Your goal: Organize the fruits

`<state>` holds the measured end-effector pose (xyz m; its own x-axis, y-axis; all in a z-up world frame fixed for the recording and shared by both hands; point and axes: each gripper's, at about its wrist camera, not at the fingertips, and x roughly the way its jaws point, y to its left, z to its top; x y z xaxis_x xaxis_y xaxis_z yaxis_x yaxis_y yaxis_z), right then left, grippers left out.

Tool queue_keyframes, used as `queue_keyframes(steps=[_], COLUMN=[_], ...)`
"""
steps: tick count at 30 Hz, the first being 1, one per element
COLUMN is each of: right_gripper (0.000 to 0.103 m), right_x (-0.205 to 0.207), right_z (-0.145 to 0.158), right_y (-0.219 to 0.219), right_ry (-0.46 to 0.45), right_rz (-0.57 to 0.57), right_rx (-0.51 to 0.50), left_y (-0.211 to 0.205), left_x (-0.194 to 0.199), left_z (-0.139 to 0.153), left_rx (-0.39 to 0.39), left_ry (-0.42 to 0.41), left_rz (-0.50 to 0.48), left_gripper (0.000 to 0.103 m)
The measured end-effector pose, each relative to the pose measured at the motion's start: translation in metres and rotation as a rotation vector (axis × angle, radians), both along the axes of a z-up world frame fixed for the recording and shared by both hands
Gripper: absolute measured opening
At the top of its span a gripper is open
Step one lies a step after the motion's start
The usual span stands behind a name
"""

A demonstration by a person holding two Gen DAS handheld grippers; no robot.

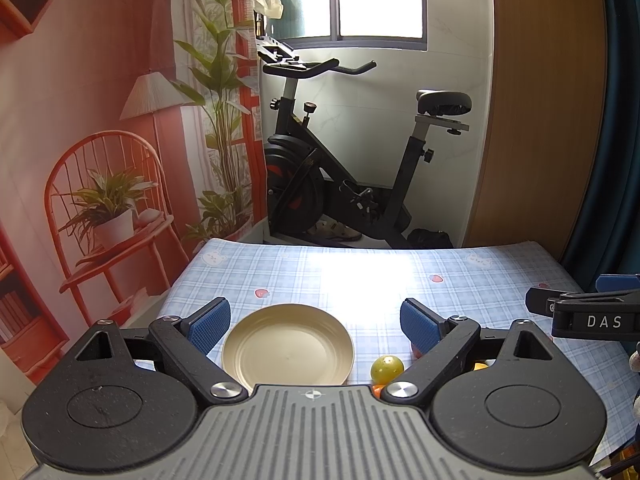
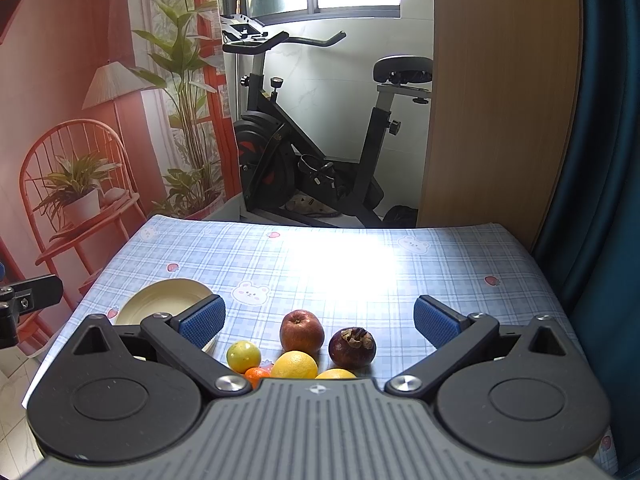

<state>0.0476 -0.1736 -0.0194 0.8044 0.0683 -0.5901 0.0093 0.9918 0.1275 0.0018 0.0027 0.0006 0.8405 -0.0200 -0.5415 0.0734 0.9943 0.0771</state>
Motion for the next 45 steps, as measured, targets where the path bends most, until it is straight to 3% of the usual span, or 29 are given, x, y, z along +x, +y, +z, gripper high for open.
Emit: queue_keyframes(steps=[34, 41, 45], right_gripper=[0.102, 0.102, 0.102], right_x=[-0.006, -0.001, 0.018], right_z=[0.000, -0.004, -0.019], right_y=[0.003, -0.010, -0.019], right_ry=[-0.025, -0.143, -0.141], right_rz=[0.010, 0.062, 0.032], right_rx=[0.014, 0.071, 0.019], left_y=[0.007, 0.013, 0.024], left_x=[-0.002, 0.012, 0.029], left_z=[-0.001, -0.006, -0.018], left_rx=[-0.026, -0.035, -0.142], left_ry=[0.001, -0.010, -0.015], left_rz=[0.016, 0.040, 0.073], left_gripper=[0.093, 0.093, 0.093])
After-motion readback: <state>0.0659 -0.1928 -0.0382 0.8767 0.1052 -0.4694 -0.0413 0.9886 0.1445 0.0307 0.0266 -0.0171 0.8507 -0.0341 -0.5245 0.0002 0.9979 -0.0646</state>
